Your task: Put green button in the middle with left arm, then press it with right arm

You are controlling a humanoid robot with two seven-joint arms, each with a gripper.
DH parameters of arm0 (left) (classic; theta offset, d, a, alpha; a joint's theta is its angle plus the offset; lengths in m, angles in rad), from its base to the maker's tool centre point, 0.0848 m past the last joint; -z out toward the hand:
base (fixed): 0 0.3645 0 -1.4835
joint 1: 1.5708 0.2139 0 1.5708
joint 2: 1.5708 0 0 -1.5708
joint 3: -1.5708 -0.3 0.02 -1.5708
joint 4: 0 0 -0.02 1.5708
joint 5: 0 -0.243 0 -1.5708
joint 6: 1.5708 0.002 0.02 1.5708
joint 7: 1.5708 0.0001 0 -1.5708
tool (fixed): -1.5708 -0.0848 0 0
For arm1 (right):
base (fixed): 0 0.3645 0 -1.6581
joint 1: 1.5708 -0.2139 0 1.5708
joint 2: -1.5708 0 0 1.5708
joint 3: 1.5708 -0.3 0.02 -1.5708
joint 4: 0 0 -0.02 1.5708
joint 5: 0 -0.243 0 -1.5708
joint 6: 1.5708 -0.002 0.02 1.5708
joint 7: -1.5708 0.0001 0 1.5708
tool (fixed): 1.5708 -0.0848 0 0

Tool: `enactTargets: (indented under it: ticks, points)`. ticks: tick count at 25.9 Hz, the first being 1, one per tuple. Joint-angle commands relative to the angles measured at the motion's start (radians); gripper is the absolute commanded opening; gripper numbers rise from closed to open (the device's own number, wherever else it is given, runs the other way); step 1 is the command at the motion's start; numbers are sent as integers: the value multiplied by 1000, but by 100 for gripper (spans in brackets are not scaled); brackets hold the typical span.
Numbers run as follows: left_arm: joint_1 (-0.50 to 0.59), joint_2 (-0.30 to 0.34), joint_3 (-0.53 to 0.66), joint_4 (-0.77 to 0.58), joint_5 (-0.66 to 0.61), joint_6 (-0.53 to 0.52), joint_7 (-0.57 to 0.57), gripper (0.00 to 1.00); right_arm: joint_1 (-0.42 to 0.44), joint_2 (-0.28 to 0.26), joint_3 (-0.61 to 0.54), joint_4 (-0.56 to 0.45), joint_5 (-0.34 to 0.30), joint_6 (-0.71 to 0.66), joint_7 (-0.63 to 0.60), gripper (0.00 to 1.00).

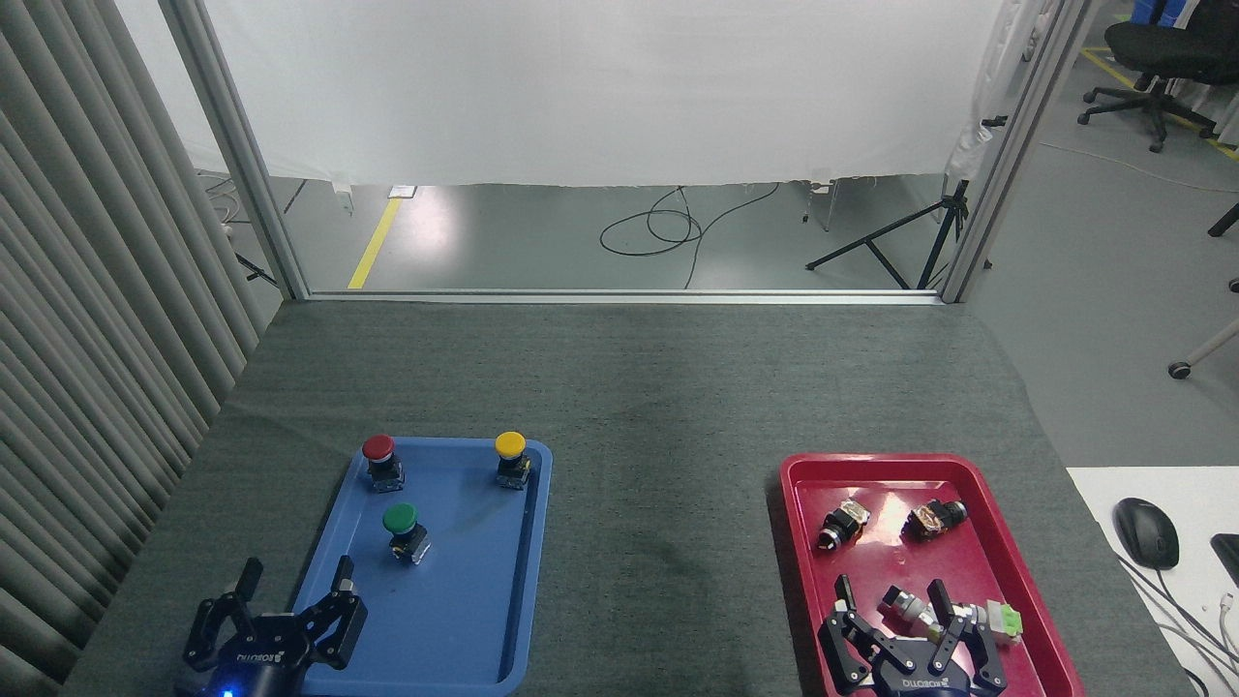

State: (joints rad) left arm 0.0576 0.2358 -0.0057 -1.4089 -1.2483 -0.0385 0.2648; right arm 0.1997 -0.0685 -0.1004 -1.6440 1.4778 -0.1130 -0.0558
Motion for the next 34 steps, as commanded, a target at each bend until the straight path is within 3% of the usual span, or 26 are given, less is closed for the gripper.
enactTargets:
  ticks: [1,34]
  points:
    - [-2,2,0,5,0,-1,4,99,0,1,1,1,-1,-5,1,100]
    - [-12,-1,-4,45,3,-17,-7,99,-3,7,4,-16,-2,-31,1,100]
